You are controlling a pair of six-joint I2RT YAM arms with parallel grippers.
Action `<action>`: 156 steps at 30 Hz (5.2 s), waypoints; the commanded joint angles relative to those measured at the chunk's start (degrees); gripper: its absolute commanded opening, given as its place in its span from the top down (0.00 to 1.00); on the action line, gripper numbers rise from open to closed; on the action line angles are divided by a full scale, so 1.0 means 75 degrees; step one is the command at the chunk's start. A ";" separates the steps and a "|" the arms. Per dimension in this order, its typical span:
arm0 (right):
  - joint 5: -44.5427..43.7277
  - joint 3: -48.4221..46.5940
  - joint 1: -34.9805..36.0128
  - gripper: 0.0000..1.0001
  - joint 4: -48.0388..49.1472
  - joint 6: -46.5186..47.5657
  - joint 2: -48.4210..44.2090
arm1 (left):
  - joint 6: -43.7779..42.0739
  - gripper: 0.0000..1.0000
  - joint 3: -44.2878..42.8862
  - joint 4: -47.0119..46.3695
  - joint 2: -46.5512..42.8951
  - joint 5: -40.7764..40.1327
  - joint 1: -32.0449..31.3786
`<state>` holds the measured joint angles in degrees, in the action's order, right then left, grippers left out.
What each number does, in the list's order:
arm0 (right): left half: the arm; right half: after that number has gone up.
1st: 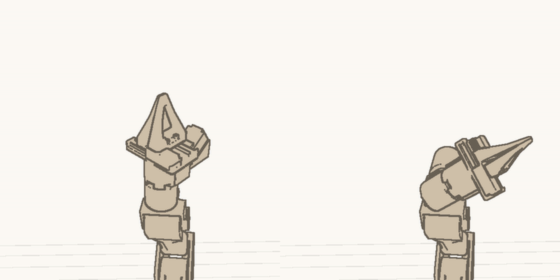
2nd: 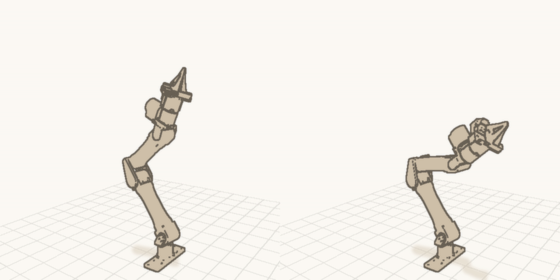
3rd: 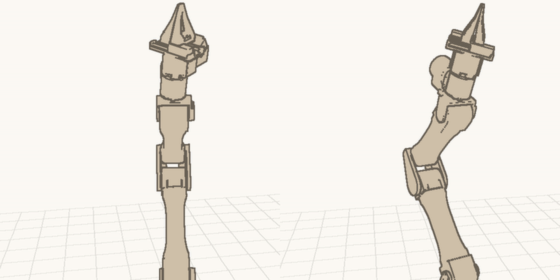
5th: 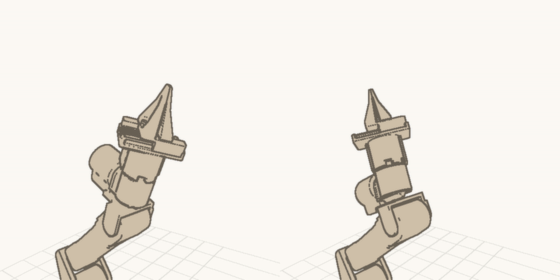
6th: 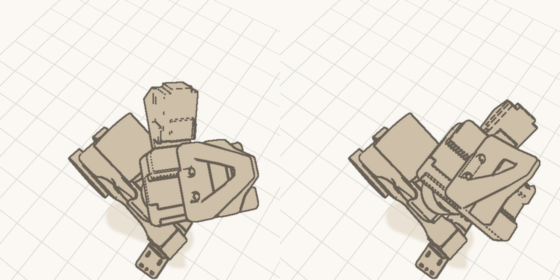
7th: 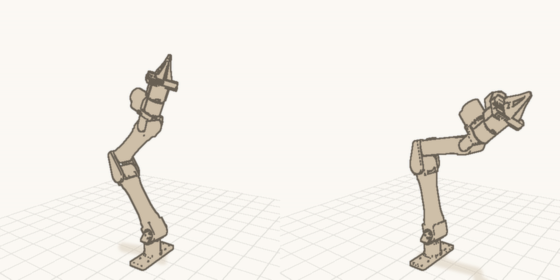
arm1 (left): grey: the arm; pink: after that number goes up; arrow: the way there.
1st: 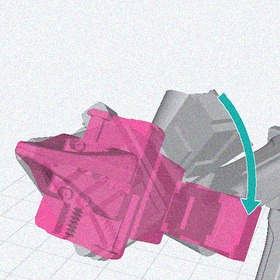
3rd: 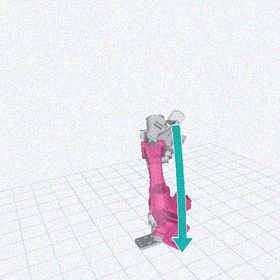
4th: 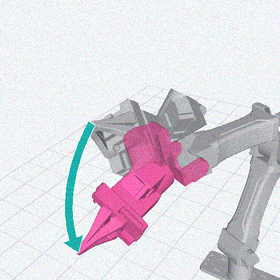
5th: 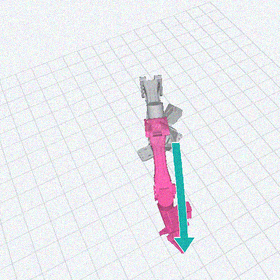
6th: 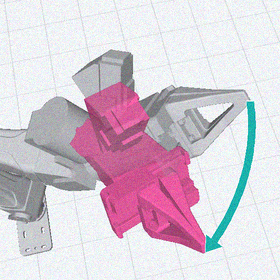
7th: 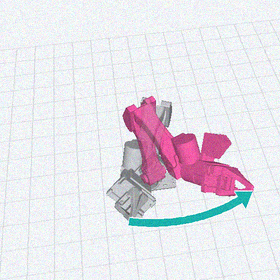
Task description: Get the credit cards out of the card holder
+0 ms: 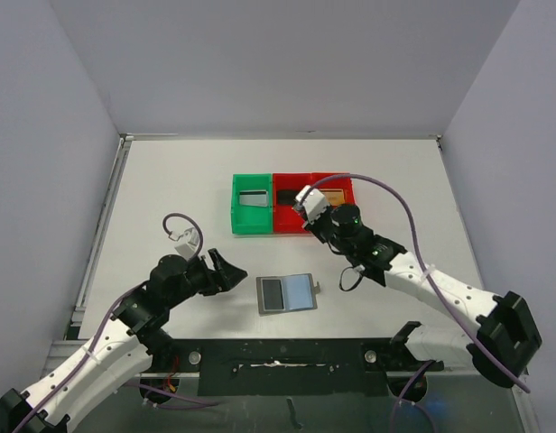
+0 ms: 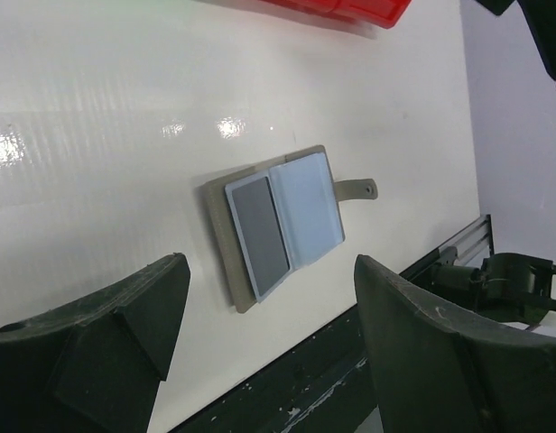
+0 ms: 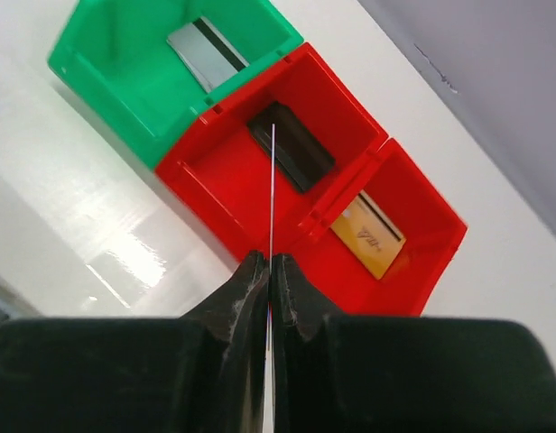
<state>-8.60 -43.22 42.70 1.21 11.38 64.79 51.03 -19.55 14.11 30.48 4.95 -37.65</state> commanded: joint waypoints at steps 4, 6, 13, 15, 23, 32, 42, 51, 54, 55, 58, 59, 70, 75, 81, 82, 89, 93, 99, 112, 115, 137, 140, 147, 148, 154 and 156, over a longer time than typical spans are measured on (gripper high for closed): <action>0.0507 -0.1577 -0.0215 1.00 -0.0295 0.3799 0.2016 | -0.0202 0.27 -0.0403 0.0298 0.0092 -0.0153 0.0055; 0.0475 -0.2029 -0.0301 1.00 -0.0491 0.4074 0.2552 | -0.0172 0.27 -0.0425 0.0310 0.0097 -0.0071 0.0062; 0.0188 -0.3381 -0.0576 1.00 -0.0913 0.4305 0.4078 | -0.0194 0.27 -0.0619 0.0813 -0.0196 -0.0175 0.0055; 0.0138 -0.3681 -0.0612 1.00 -0.1015 0.4435 0.4405 | -0.0183 0.27 -0.0627 0.0919 -0.0303 -0.0197 0.0062; -0.0250 -0.4355 -0.0799 1.00 -0.0964 0.4961 0.5447 | -0.0113 0.27 -0.0622 0.1048 -0.0610 -0.0192 0.0064; -0.0570 -0.5217 -0.0847 0.99 -0.1033 0.5308 0.6454 | -0.0076 0.27 -0.0711 0.1127 -0.0735 -0.0190 0.0068; -0.0742 -0.5511 -0.0853 0.94 -0.0827 0.5417 0.7045 | -0.0005 0.27 -0.0768 0.1271 -0.0966 -0.0203 0.0070; -0.0653 -0.5475 -0.0830 0.82 -0.1054 0.5340 0.7008 | 0.0034 0.27 -0.0769 0.1273 -0.1013 -0.0187 0.0071; -0.0555 -0.5444 -0.0836 0.79 -0.1136 0.5285 0.6973 | 0.0032 0.27 -0.0780 0.1276 -0.1017 -0.0161 0.0068; -0.0506 -0.5449 -0.0828 0.78 -0.1198 0.5270 0.6962 | 0.0031 0.27 -0.0780 0.1272 -0.1017 -0.0161 0.0074; -0.0403 -0.5439 -0.0846 0.75 -0.1302 0.5203 0.6908 | 0.0031 0.27 -0.0771 0.1262 -0.1017 -0.0145 0.0063; -0.0390 -0.5440 -0.0841 0.74 -0.1316 0.5188 0.6901 | 0.0047 0.27 -0.0763 0.1244 -0.1017 -0.0128 0.0069; -0.0279 -0.5485 -0.0922 0.68 -0.1363 0.4963 0.7017 | 0.0073 0.27 -0.0657 0.1033 -0.0851 0.0097 0.0064; -0.0082 -0.5518 -0.0967 0.61 -0.1400 0.4810 0.6942 | 0.0058 0.27 -0.0639 0.0990 -0.0807 0.0159 0.0065; 0.0059 -0.5638 -0.1014 0.53 -0.1519 0.4687 0.6839 | 0.0069 0.27 -0.0639 0.0987 -0.0806 0.0210 0.0067; 0.0098 -0.5650 -0.1026 0.52 -0.1530 0.4661 0.6825 | 0.0066 0.27 -0.0639 0.0979 -0.0806 0.0213 0.0071; 0.0380 -0.5686 -0.1064 0.49 -0.1408 0.4226 0.6535 | 0.0107 0.27 -0.0599 0.0932 -0.0806 0.0254 0.0073; 0.0618 -0.5559 -0.1077 0.47 -0.1031 0.3695 0.5967 | 0.0154 0.27 -0.0553 0.0870 -0.0827 0.0273 0.0070; 0.0856 -0.4547 -0.1082 0.43 -0.0145 0.2024 0.4506 | 0.0236 0.27 -0.0455 0.0741 -0.0856 0.0297 0.0071; 0.0331 -0.0871 -0.1086 0.02 0.0639 -0.2584 0.0293 | 0.0712 0.26 0.0161 -0.0082 -0.0891 0.0507 0.0074; 0.0574 -0.0526 -0.1104 0.02 0.0128 -0.3809 -0.0124 | 0.0897 0.26 0.0424 -0.0679 -0.0800 0.0714 0.0073; 0.1494 0.2597 0.0695 0.09 0.1698 -0.8179 -0.0358 | 0.1256 0.42 0.0742 -0.3192 0.1652 0.1403 -0.0109; 0.1529 0.2722 0.0720 0.17 0.1973 -0.8469 -0.0148 | 0.1329 0.45 0.0738 -0.3448 0.1916 0.1299 -0.0279; 0.1629 0.2349 0.0763 0.39 0.1416 -0.8636 0.0568 | 0.1145 0.51 0.0436 -0.3345 0.2873 0.0853 -0.0841; 0.1705 0.2273 0.0764 0.43 0.1349 -0.8631 0.0666 | 0.1148 0.52 0.0440 -0.3431 0.2995 0.0805 -0.0901; 0.2147 0.2231 0.0834 0.61 0.1650 -0.8654 0.1098 | 0.1347 0.59 0.0487 -0.4369 0.3786 0.0607 -0.1290; 0.2284 0.2148 0.0866 0.63 0.1664 -0.8624 0.1260 | 0.1257 0.61 0.0319 -0.4304 0.4061 0.0595 -0.1364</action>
<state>6.24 -23.99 48.49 10.61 -53.12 72.84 60.95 -13.93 -12.14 57.91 10.72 -46.65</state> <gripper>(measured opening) 0.384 0.411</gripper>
